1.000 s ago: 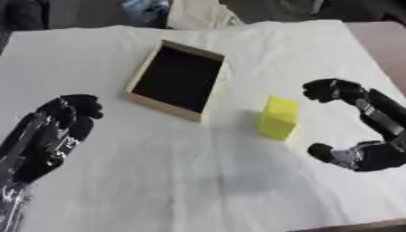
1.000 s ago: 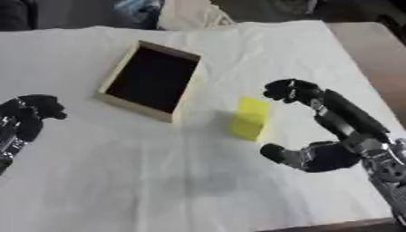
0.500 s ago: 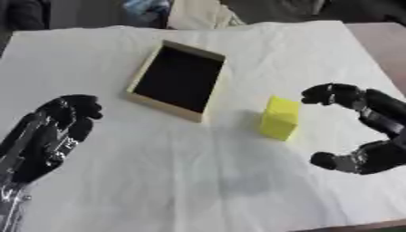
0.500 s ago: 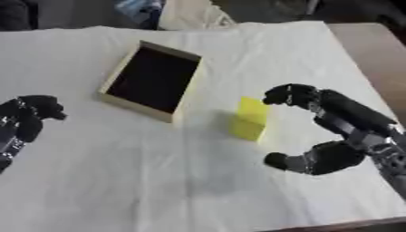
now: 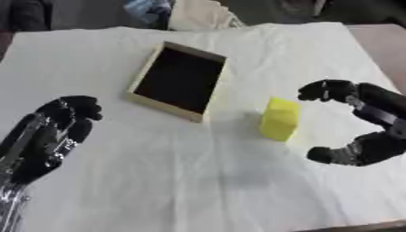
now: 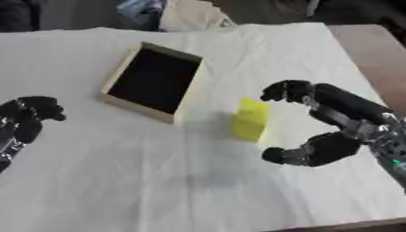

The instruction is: Pick up objects on the table and place them in the box.

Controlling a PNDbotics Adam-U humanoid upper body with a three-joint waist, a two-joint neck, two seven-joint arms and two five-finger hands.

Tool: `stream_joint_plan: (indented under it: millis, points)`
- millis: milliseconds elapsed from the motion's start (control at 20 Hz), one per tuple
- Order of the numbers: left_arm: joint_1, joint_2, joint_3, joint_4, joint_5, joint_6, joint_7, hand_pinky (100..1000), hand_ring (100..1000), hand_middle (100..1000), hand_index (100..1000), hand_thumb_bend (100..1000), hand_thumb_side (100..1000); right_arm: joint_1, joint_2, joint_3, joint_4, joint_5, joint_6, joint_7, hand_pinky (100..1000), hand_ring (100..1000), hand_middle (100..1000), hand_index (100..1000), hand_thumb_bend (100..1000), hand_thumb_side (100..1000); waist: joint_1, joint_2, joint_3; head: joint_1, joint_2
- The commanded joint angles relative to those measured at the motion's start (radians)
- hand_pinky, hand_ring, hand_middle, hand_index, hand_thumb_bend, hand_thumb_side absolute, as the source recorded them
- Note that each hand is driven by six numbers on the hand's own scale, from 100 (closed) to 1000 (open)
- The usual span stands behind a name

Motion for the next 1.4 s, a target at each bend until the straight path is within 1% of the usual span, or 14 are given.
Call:
stream_joint_plan:
  millis: [50, 700, 1000, 1400]
  points:
    - [-0.008, 0.02, 0.0, -0.009, -0.002, -0.002, -0.004, 862, 696, 659, 785, 500, 675, -0.026, -0.041, 0.0, 0.021, 0.003, -0.001, 0.001, 794, 838, 888, 908, 614, 789, -0.001, -0.02, 0.002, -0.005, 0.003]
    - [-0.008, 0.019, -0.004, -0.009, -0.002, -0.003, -0.009, 862, 696, 659, 786, 498, 678, -0.128, -0.023, 0.031, 0.167, 0.007, -0.002, 0.0, 789, 832, 882, 908, 606, 815, 0.003, -0.022, 0.014, -0.015, 0.006]
    - [-0.009, 0.018, -0.006, -0.008, -0.001, -0.003, -0.011, 862, 696, 659, 786, 498, 678, -0.16, 0.003, 0.048, 0.24, 0.03, -0.01, 0.011, 788, 831, 879, 909, 602, 825, 0.005, -0.022, 0.019, -0.02, 0.006]
    - [-0.011, 0.017, -0.008, -0.009, -0.001, -0.004, -0.015, 863, 697, 660, 786, 496, 681, -0.185, 0.032, 0.067, 0.312, 0.061, -0.024, 0.021, 786, 830, 876, 910, 596, 836, 0.008, -0.022, 0.027, -0.024, 0.006]
